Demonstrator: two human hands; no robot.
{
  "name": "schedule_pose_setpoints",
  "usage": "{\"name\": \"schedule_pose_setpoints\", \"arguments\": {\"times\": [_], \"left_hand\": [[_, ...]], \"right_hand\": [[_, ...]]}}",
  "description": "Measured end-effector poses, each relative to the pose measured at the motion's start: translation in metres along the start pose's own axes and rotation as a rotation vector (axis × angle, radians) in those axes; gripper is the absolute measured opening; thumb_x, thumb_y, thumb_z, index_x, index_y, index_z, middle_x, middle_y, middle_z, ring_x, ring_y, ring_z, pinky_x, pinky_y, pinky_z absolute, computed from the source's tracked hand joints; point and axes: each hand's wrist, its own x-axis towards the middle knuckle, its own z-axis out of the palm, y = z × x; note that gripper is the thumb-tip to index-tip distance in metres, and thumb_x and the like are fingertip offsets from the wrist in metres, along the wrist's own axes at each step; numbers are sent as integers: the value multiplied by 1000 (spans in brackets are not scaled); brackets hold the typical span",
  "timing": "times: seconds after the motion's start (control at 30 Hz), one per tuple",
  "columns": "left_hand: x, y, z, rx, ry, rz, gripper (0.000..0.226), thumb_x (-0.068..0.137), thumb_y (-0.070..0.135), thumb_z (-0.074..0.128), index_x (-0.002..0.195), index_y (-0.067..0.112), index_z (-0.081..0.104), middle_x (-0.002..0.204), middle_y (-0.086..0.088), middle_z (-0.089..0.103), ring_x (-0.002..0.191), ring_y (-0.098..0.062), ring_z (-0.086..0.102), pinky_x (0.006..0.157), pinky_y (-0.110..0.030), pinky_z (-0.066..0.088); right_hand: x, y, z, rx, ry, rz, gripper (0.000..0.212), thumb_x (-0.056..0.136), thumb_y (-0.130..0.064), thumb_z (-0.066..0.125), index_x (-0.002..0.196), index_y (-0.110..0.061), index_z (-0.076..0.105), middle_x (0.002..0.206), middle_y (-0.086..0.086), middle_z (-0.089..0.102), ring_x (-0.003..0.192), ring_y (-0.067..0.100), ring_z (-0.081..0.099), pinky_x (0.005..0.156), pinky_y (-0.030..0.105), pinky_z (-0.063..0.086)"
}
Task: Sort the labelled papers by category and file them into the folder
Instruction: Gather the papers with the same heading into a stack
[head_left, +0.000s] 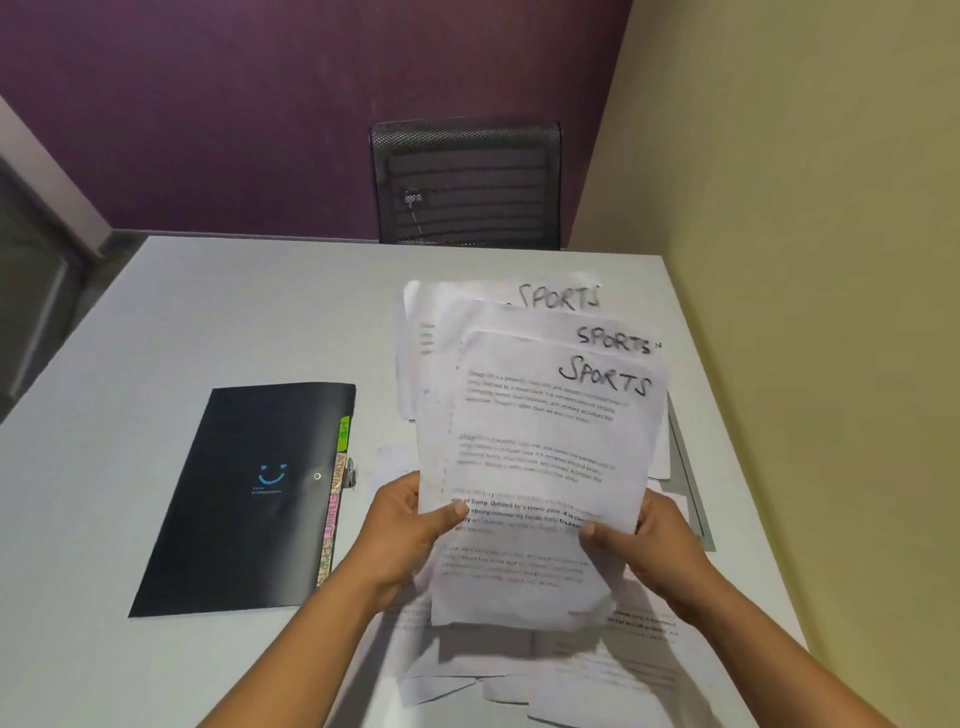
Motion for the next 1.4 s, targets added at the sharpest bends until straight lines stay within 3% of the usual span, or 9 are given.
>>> {"name": "schedule_pose_setpoints", "arguments": {"times": [0.3, 0.4, 0.53, 0.73, 0.9, 0.97, 1.07, 1.2, 1.4], "left_hand": [[0, -6, 13, 255, 78, 157, 30, 86, -7, 70, 90, 22, 76, 91, 7, 79, 83, -7, 75, 71, -22, 59], [3, -10, 14, 412, 156, 235, 24, 85, -2, 72, 64, 10, 70, 54, 14, 67, 52, 8, 61, 50, -19, 42], [3, -9, 19, 422, 82, 286, 52, 82, -8, 69, 89, 42, 78, 91, 27, 74, 87, 8, 68, 72, -8, 51], [5, -15, 26, 411, 57, 294, 36, 85, -13, 67, 101, 18, 76, 101, 2, 75, 96, -4, 69, 90, -24, 54], [3, -10, 23, 421, 122, 357, 28, 92, 8, 67, 85, 34, 76, 78, 17, 75, 74, 6, 67, 67, -8, 49], [3, -12, 20, 431, 118, 357, 22, 91, 23, 70, 77, 40, 73, 68, 15, 72, 62, 1, 64, 59, -15, 49], [6, -21, 22, 445, 72, 225, 22, 92, 24, 70, 76, 39, 70, 71, 13, 74, 65, -4, 70, 61, -22, 56], [12, -38, 16, 613, 92, 211, 61, 96, 19, 64, 42, 26, 38, 34, 15, 43, 32, 2, 41, 40, -11, 29], [21, -46, 8, 454, 95, 225, 25, 97, 17, 63, 88, 38, 72, 83, 31, 73, 80, 12, 66, 66, -4, 48]], "right_hand": [[11, 5, 4, 95, 231, -71, 25, 81, -13, 81, 101, -24, 72, 87, -14, 79, 85, 9, 76, 72, 26, 61], [11, -1, 3, 94, 223, -142, 19, 79, -17, 84, 91, -26, 72, 84, -17, 78, 78, 2, 74, 68, 16, 57], [12, 0, 5, 64, 234, -159, 38, 75, -27, 86, 53, -30, 55, 37, -20, 43, 30, 0, 38, 38, 13, 32], [11, -3, 4, 98, 129, -250, 21, 72, -19, 85, 92, -23, 80, 98, 0, 78, 95, 17, 72, 80, 34, 61], [7, -7, -2, 54, 240, -242, 28, 73, -37, 85, 94, -20, 77, 86, 4, 79, 78, 26, 76, 64, 41, 64], [4, -9, -3, 51, 215, -264, 26, 72, -39, 83, 95, -28, 78, 84, -5, 80, 73, 13, 76, 57, 26, 60], [10, 10, 2, 50, 144, -159, 26, 78, -16, 84, 96, -32, 76, 93, -8, 79, 87, 10, 75, 74, 27, 62], [17, 33, 9, 27, 176, -29, 37, 80, -6, 81, 107, -25, 64, 102, -9, 72, 100, 10, 68, 82, 25, 55], [20, 45, 10, -33, 200, -40, 28, 85, -12, 78, 90, -38, 65, 83, -27, 75, 82, -7, 69, 61, 3, 49]]}}
